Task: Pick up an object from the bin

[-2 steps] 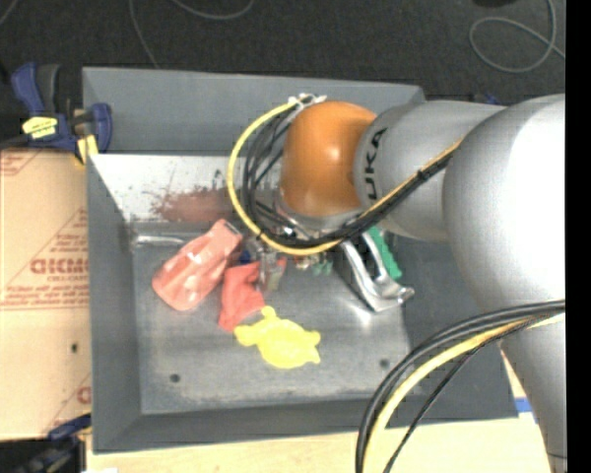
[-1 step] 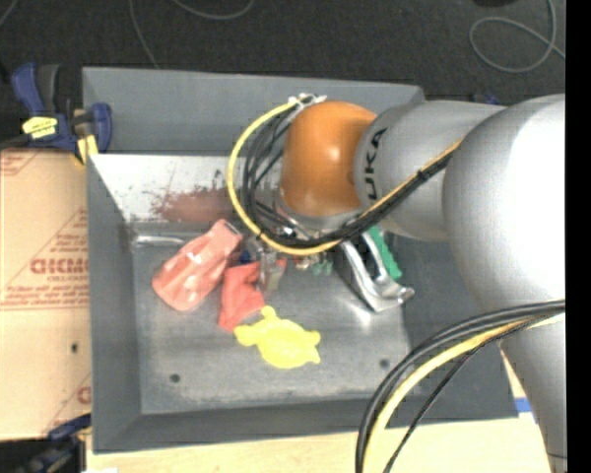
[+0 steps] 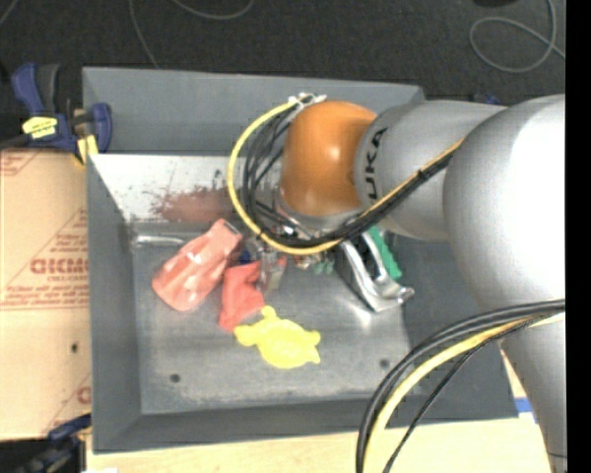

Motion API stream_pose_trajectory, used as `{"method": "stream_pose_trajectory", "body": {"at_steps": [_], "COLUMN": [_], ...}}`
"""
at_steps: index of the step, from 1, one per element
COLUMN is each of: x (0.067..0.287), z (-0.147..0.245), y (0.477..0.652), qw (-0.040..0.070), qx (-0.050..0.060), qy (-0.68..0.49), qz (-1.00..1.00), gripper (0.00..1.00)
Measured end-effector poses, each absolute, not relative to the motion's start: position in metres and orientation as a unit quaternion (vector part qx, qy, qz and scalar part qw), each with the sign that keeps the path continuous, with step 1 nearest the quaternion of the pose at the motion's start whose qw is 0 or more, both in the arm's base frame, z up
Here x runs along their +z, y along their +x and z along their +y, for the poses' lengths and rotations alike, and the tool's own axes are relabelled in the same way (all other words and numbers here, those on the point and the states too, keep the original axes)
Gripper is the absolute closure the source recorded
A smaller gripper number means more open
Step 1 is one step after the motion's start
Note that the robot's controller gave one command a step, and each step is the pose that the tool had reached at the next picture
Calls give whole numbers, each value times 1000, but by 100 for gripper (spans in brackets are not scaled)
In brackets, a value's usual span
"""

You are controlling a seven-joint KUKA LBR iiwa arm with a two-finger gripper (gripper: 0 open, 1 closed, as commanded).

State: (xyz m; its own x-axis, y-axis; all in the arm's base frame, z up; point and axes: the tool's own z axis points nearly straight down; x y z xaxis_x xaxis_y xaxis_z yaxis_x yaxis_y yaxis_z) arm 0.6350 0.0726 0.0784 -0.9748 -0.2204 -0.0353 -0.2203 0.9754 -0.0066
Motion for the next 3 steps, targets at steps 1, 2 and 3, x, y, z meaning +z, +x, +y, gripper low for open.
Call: {"method": "stream_pose_trajectory", "body": {"at_steps": [1, 2, 3], "x": [77, 76, 76], "z": [71, 66, 66], "y": [640, 649, 652], "qw": [22, 25, 27], "qx": [-2, -1, -2], "qy": [-141, -158, -159], "qz": [990, 987, 987], "gripper": [100, 100, 100]}}
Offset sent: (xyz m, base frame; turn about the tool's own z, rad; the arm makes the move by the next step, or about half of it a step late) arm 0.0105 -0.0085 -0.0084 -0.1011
